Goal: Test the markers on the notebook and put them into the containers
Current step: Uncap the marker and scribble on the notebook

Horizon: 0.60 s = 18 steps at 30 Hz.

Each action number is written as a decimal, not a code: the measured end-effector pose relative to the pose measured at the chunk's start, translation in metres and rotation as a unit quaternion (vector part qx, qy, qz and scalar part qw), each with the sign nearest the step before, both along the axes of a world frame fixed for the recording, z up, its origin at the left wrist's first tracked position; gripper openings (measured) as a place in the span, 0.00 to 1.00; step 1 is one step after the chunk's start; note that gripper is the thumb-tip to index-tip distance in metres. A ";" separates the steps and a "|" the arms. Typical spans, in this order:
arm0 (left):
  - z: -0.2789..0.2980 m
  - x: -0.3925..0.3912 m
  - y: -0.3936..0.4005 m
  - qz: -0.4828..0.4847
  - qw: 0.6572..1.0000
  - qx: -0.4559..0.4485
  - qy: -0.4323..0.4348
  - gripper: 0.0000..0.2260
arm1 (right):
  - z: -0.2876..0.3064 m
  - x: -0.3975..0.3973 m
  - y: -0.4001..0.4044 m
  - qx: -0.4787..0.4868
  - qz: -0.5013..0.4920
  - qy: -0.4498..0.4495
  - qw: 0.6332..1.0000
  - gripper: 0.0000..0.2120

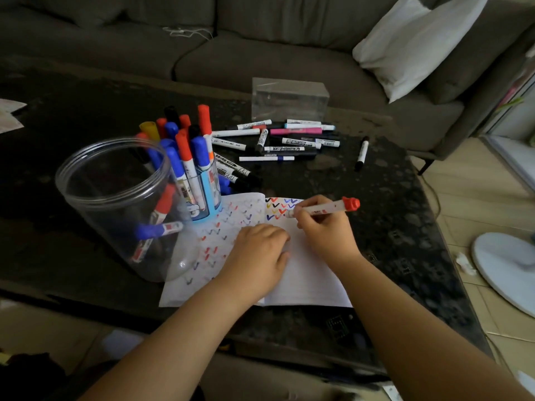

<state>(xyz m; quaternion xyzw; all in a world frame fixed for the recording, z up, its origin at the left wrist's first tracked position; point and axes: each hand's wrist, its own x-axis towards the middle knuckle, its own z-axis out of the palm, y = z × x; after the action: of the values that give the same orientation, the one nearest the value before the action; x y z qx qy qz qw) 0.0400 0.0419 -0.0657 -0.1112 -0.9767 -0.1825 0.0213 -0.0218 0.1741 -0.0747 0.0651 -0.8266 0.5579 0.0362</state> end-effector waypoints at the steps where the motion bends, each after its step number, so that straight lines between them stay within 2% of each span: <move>1: -0.003 -0.002 0.000 -0.002 1.000 -0.005 -0.001 0.16 | -0.003 -0.004 -0.002 0.004 -0.005 0.005 1.000 0.07; 9: -0.017 -0.005 0.003 0.010 1.000 -0.018 0.004 0.17 | -0.020 -0.012 -0.003 0.031 -0.013 0.033 0.999 0.03; 18: -0.020 -0.005 0.003 0.015 1.000 -0.015 0.008 0.17 | -0.016 -0.010 -0.006 0.050 0.005 0.037 0.998 0.03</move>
<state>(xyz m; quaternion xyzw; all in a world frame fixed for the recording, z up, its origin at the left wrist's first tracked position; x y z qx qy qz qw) 0.0354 0.0446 -0.0855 -0.0986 -0.9806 -0.1670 0.0304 -0.0322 0.1685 -0.0910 0.0915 -0.8510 0.5134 0.0613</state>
